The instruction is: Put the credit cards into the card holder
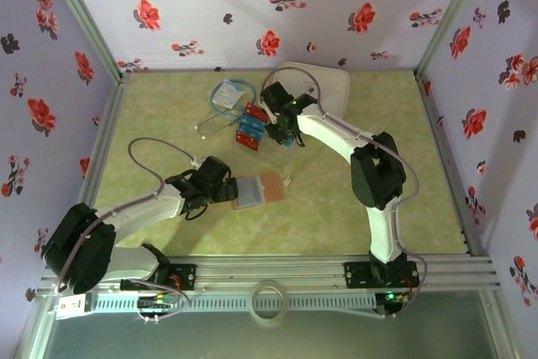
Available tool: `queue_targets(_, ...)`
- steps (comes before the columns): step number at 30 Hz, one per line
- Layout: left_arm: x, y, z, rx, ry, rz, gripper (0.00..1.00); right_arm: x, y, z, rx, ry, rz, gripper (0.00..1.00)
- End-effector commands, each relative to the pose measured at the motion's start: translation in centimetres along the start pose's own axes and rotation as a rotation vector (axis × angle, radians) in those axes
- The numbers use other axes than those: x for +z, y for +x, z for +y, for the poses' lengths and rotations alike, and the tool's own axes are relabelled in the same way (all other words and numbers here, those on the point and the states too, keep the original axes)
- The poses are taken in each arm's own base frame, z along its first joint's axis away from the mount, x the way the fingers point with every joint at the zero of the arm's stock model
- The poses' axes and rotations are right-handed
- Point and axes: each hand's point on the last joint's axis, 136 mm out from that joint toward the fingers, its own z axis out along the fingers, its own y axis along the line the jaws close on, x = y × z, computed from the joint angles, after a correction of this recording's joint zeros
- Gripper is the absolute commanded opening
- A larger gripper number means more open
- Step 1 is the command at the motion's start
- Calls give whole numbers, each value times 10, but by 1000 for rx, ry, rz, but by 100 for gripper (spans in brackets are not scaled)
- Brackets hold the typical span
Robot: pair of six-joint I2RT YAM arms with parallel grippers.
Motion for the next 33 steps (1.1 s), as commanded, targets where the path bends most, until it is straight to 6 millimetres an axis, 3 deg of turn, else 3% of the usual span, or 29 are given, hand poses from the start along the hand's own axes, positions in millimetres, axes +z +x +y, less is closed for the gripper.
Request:
queue_targets(1,0,2,5,0,-27,-3,100,-5,-5,5,-26,-13,-5,21)
queue_targets(9,0,1,4,-1,-25,-2,100,0,-5,7,-48,-21,1,15)
queue_targets(19,-1,0,3,10,-24,0,100,-11,-11,14,-101,-72,-22,6)
queue_targets(27,-2,-2,1,24,-23,3,100,-27,-11,25,-185,-137,-56,0)
queue_targets(33,-5,-5,-1,36,-23,1,100,-54,-16,27,-204,-135,-112,0)
